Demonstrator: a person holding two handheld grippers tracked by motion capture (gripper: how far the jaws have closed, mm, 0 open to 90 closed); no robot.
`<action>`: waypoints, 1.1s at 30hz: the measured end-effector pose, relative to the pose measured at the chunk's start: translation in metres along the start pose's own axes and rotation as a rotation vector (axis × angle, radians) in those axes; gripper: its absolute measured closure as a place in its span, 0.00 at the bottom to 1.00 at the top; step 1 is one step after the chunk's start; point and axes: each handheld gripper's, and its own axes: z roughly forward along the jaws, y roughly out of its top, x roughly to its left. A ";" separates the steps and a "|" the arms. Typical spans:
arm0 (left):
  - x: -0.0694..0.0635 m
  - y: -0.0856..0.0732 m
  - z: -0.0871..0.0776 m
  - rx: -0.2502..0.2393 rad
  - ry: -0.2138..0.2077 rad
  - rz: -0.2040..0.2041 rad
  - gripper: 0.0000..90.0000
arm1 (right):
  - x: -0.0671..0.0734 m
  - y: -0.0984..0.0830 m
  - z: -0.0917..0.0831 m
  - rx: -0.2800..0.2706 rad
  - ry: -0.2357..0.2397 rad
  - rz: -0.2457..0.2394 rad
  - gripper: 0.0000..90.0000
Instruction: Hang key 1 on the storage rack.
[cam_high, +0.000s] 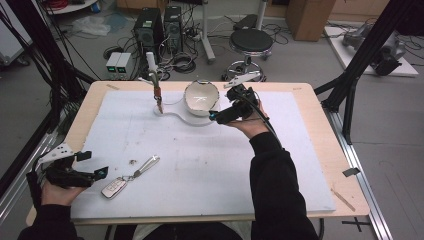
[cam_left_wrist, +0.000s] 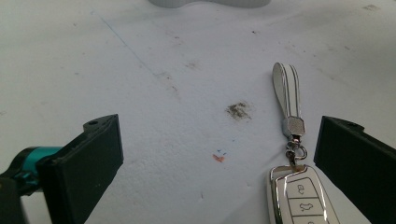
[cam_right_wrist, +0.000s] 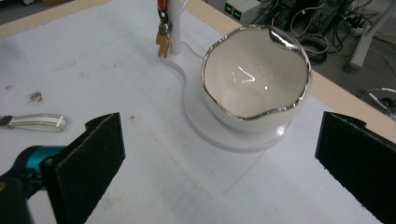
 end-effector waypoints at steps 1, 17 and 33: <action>0.000 0.000 0.000 0.000 -0.001 0.000 0.02 | -0.001 -0.003 -0.002 -0.002 -0.005 0.001 0.01; 0.000 0.000 0.000 -0.003 0.004 0.000 0.02 | -0.006 -0.050 -0.019 -0.014 -0.008 0.055 0.01; -0.001 0.000 0.000 0.001 0.008 0.000 0.02 | -0.009 -0.091 -0.023 0.017 0.003 0.102 0.01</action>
